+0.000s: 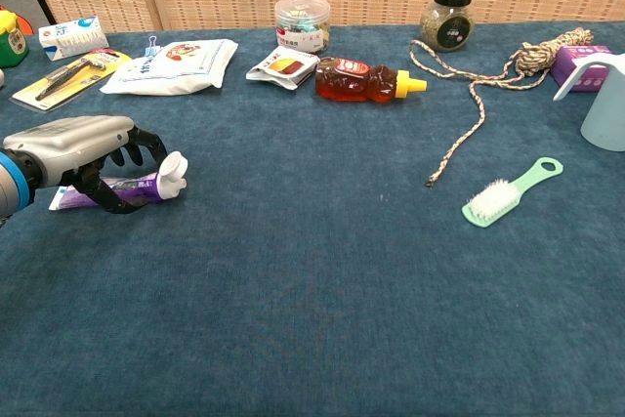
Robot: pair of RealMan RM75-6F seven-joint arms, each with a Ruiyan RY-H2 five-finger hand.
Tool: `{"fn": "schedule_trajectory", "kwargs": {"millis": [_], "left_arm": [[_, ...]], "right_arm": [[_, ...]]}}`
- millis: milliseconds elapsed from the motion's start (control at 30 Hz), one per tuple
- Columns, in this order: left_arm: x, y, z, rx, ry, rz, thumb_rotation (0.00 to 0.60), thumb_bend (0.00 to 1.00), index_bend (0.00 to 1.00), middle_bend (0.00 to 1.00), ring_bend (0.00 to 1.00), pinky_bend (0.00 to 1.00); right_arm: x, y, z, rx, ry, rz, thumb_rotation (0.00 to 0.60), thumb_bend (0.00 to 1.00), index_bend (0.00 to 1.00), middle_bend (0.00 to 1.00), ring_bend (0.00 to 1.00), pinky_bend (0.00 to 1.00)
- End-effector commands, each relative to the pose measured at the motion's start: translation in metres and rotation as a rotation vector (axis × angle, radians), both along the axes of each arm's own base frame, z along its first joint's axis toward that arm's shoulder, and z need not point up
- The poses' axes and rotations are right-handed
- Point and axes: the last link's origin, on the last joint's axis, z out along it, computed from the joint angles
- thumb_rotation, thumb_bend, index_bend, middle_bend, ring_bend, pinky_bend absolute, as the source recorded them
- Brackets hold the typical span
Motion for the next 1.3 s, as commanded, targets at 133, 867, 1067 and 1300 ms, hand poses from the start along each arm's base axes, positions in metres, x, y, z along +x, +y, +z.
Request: {"fn": "schedule_trajectory", "kwargs": {"millis": [133,867,1067,1300], "left_arm": [[-0.002,0.000,-0.002,0.000,-0.003,0.008,0.600,0.39,0.36,0.29,0.28,0.38],[0.008,-0.009,0.000,-0.036,-0.027,-0.046,0.600,0.67,0.48,0.39,0.36,0.46],[0.015,-0.007,0.004,-0.041,-0.031,-0.073,0.600,0.77,0.50,0.41,0.38,0.47],[0.029,-0.002,0.015,-0.088,-0.055,-0.109,0.600,0.96,0.53,0.44,0.40,0.50]], "right_arm": [[-0.001,0.000,0.000,-0.001,-0.006,-0.009,0.600,0.00,0.00,0.00,0.00,0.00],[0.001,-0.011,0.000,0.005,-0.037,-0.003,0.600,0.00,0.00,0.00,0.00,0.00],[0.001,-0.015,-0.002,0.013,-0.045,0.005,0.600,0.00,0.00,0.00,0.00,0.00],[0.006,-0.023,-0.003,0.033,-0.062,0.036,0.600,0.00,0.00,0.00,0.00,0.00]]}}
